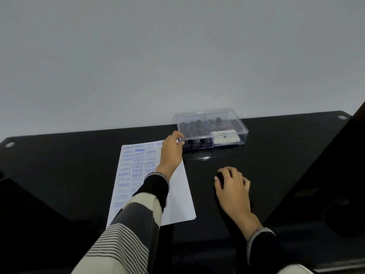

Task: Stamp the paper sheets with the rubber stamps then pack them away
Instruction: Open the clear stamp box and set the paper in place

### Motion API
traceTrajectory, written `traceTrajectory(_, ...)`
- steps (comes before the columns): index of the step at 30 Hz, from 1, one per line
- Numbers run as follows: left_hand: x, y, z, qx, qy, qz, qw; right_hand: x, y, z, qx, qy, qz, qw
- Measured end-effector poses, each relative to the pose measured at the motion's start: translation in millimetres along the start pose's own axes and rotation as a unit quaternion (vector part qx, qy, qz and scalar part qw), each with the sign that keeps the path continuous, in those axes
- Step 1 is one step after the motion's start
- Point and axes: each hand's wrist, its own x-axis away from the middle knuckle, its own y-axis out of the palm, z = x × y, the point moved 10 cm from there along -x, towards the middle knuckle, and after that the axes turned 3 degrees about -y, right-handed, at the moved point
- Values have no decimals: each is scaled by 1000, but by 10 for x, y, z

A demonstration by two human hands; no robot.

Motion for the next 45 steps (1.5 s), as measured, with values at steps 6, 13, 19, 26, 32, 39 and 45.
traceTrajectory(6,320,25,42,-2,14,-12,1000,13,-63,-65,-22,-4,8,1000)
traceTrajectory(13,845,-383,-230,-157,-9,40,987,-234,-226,-421,-26,-71,18,997)
traceTrajectory(19,1102,-637,-665,-300,-82,31,950,-571,-83,-764,20,-126,-61,990)
traceTrajectory(26,1202,-603,-725,-308,-66,31,949,-641,-156,-761,46,-126,-6,991)
traceTrajectory(32,1212,-599,-731,-308,-67,28,949,-112,-326,-724,22,-121,32,992)
traceTrajectory(39,1271,-619,-695,-306,-68,15,949,573,-509,-725,-22,-104,56,993)
traceTrajectory(45,1358,-662,-699,-300,-64,12,952,610,-561,-708,-33,-116,42,992)
